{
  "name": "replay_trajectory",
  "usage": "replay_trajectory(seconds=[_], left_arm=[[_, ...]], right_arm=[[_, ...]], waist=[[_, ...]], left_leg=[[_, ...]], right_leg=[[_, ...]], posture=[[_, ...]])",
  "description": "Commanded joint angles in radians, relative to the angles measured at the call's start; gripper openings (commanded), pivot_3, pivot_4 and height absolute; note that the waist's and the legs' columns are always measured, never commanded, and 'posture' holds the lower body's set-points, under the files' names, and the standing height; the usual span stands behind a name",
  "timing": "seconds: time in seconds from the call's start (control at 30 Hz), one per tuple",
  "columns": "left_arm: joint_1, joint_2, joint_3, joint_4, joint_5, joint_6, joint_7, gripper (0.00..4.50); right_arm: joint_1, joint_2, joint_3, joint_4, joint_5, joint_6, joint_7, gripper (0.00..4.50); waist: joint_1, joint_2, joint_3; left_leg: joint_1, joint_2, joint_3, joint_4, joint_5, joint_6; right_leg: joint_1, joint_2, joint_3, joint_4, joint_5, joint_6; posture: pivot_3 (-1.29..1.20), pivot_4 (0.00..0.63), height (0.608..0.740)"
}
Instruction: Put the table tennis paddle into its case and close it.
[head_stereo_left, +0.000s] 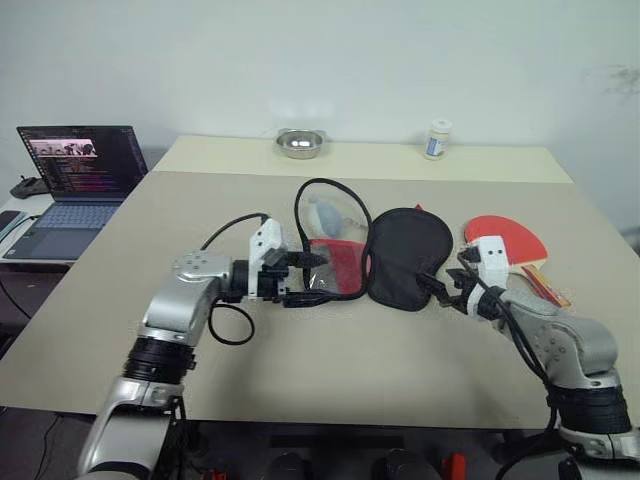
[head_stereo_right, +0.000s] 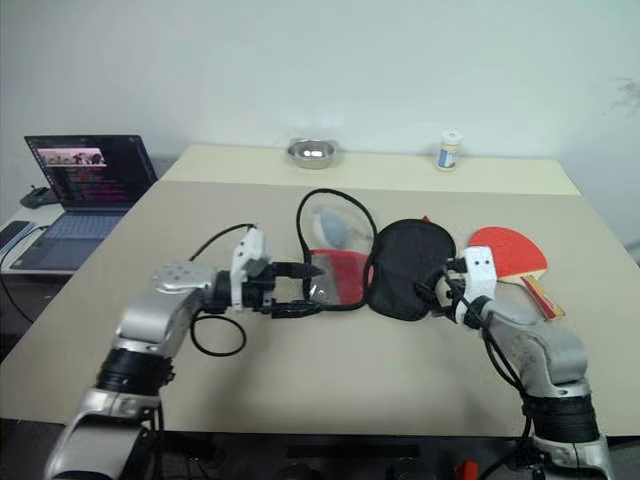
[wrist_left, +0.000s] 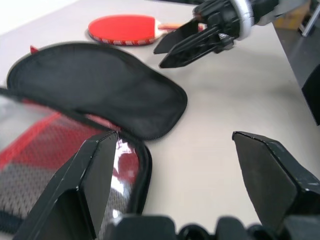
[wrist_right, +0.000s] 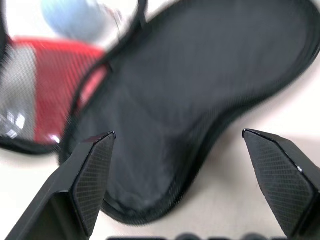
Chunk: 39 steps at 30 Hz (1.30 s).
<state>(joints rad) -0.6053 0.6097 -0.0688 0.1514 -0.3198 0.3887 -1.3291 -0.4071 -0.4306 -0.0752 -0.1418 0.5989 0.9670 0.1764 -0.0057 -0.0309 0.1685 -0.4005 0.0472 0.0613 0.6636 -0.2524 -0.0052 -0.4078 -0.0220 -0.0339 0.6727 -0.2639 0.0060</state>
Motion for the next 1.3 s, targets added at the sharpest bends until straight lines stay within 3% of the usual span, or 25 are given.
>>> replay_trajectory(seconds=[0.03, 0.3, 0.33, 0.4, 0.77, 1.0, 1.3], left_arm=[[0.006, 0.044, 0.029, -0.055, -0.054, 0.012, -0.047, 3.98], [0.018, 0.079, 0.020, -0.080, -0.067, 0.012, -0.053, 3.98], [0.019, 0.078, 0.020, -0.084, -0.067, 0.013, -0.050, 4.01], [0.023, 0.079, 0.020, -0.093, -0.068, 0.014, -0.047, 4.03], [0.039, 0.079, -0.002, -0.156, -0.087, 0.026, -0.042, 4.03], [0.053, 0.068, -0.025, -0.187, -0.098, 0.032, -0.037, 4.03], [0.056, 0.054, -0.052, -0.196, -0.092, 0.027, -0.033, 4.03]], right_arm=[[-0.034, 0.021, 0.014, 0.027, -0.036, -0.028, 0.022, 4.50], [-0.105, 0.118, 0.051, 0.132, -0.088, -0.059, 0.076, 4.50], [-0.113, 0.126, 0.055, 0.139, -0.097, -0.064, 0.076, 4.31], [-0.122, 0.143, 0.051, 0.135, -0.093, -0.055, 0.083, 3.88], [-0.058, 0.199, -0.101, -0.109, 0.082, 0.200, 0.040, 0.02], [0.050, 0.147, -0.177, -0.263, 0.167, 0.348, 0.039, 0.02], [-0.005, -0.130, -0.189, -0.130, 0.130, 0.346, 0.170, 0.02]], waist=[[0.000, 0.000, 0.000], [0.000, 0.000, 0.000], [0.000, 0.000, 0.000], [0.000, 0.001, 0.000], [0.000, 0.001, 0.001], [0.001, 0.001, 0.001], [0.000, 0.000, 0.001]], left_leg=[[0.000, 0.000, 0.000, 0.000, 0.000, 0.000], [0.000, 0.000, 0.000, 0.000, 0.000, 0.000], [0.000, 0.000, 0.000, 0.000, 0.000, 0.000], [-0.001, 0.000, 0.001, 0.000, 0.000, 0.000], [-0.001, 0.000, 0.001, -0.001, 0.000, 0.000], [-0.001, 0.000, 0.001, -0.001, 0.000, 0.000], [-0.001, 0.000, 0.000, -0.001, 0.000, 0.000]], right_leg=[[0.000, 0.000, 0.000, 0.000, 0.000, 0.001], [-0.001, 0.000, 0.000, 0.001, -0.001, 0.001], [-0.001, 0.000, 0.001, 0.001, -0.001, 0.001], [-0.002, 0.000, 0.001, 0.001, -0.001, 0.000], [-0.003, -0.001, 0.001, 0.001, 0.000, -0.001], [-0.003, -0.001, 0.001, 0.001, -0.002, 0.000], [-0.003, 0.000, 0.000, 0.001, -0.003, 0.000]], posture=[[0.00, 0.150, 0.740], [0.00, 0.150, 0.740], [0.00, 0.150, 0.740], [0.00, 0.150, 0.740], [0.00, 0.150, 0.740], [0.00, 0.150, 0.740], [0.00, 0.150, 0.740]])
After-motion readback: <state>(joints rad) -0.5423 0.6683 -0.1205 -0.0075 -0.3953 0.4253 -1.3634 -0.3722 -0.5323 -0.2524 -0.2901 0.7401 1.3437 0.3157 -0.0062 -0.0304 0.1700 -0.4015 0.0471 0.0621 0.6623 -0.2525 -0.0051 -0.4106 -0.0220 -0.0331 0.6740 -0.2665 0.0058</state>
